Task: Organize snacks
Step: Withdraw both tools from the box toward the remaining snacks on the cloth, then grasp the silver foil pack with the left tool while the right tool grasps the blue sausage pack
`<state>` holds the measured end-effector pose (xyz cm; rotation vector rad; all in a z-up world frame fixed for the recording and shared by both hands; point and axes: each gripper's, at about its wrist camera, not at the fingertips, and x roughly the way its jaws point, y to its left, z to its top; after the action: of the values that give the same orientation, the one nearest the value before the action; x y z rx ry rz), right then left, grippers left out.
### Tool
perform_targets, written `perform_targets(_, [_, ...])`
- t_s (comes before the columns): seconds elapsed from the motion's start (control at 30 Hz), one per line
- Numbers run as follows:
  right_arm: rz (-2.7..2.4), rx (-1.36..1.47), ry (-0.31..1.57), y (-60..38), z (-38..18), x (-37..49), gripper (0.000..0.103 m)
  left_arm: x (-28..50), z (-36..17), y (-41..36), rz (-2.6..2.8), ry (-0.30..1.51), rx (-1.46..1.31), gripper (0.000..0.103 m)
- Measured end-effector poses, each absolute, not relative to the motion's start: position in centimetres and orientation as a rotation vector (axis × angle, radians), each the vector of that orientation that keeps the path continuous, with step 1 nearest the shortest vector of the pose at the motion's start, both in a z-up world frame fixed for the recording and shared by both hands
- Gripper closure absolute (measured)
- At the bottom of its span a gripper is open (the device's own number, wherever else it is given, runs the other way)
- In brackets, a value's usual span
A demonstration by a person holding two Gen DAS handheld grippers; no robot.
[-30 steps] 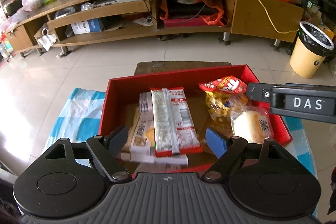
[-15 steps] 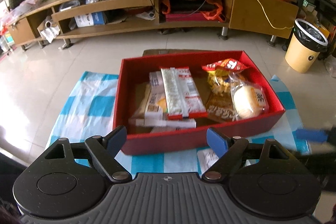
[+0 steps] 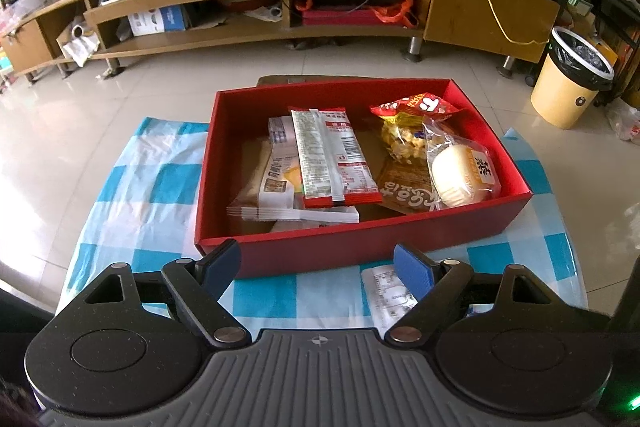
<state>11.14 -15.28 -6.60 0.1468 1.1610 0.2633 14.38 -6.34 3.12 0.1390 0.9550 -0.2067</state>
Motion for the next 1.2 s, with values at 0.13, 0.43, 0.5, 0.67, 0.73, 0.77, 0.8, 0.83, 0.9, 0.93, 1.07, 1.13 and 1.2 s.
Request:
perform_targets(0.13, [0.269, 0.038, 1.176, -14.9, -7.5, 9.3, 0.018, 14.3, 2.7, -6.1, -0.249, 0.966, 0.14, 0.014])
perform_targets(0.43, [0.323, 0.005, 1.216, -16.6, -6.6, 5.6, 0.034, 15.1, -1.8, -10.0, -0.434, 1.097, 0.143, 0.014])
perform_targets(0.5, [0.333, 0.034, 1.221, -17.5, -6.2, 5.2, 0.034, 15.4, -2.8, -11.0, -0.443, 1.124, 0.136, 0.014])
perform_targets(0.67, [0.335, 0.069, 1.217, -18.6, -6.5, 4.7, 0.034, 16.6, -5.6, -12.7, -0.338, 1.201, 0.093, 0.011])
perform_targets(0.73, [0.338, 0.091, 1.216, -18.9, -6.4, 4.6, 0.034, 16.5, -6.6, -13.4, -0.296, 1.221, 0.096, 0.005])
perform_targets(0.77, [0.342, 0.097, 1.217, -19.1, -6.5, 4.7, 0.034, 16.3, -6.9, -14.0, -0.276, 1.207, 0.123, 0.003])
perform_targets(0.8, [0.344, 0.103, 1.217, -19.2, -6.5, 4.7, 0.034, 16.1, -7.1, -14.5, -0.255, 1.202, 0.15, 0.004])
perform_targets(0.83, [0.347, 0.111, 1.218, -19.5, -6.6, 4.7, 0.034, 15.9, -7.2, -14.9, -0.232, 1.197, 0.176, 0.005])
perform_targets(0.9, [0.348, 0.119, 1.22, -19.7, -6.5, 4.8, 0.034, 15.2, -7.0, -14.9, -0.231, 1.179, 0.193, 0.012])
perform_targets(0.93, [0.345, 0.113, 1.222, -19.7, -6.4, 4.8, 0.034, 14.8, -6.8, -14.4, -0.252, 1.179, 0.191, 0.012])
perform_targets(1.07, [0.341, 0.112, 1.218, -20.1, -6.1, 4.6, 0.035, 13.1, -6.1, -11.0, -0.281, 1.2, 0.158, 0.021])
perform_targets(1.13, [0.344, 0.116, 1.214, -20.2, -6.0, 4.4, 0.04, 12.3, -5.8, -8.6, -0.262, 1.223, 0.117, 0.023])
perform_targets(1.2, [0.351, 0.119, 1.205, -20.1, -5.7, 4.2, 0.044, 11.8, -5.4, -6.7, -0.245, 1.249, 0.062, 0.034])
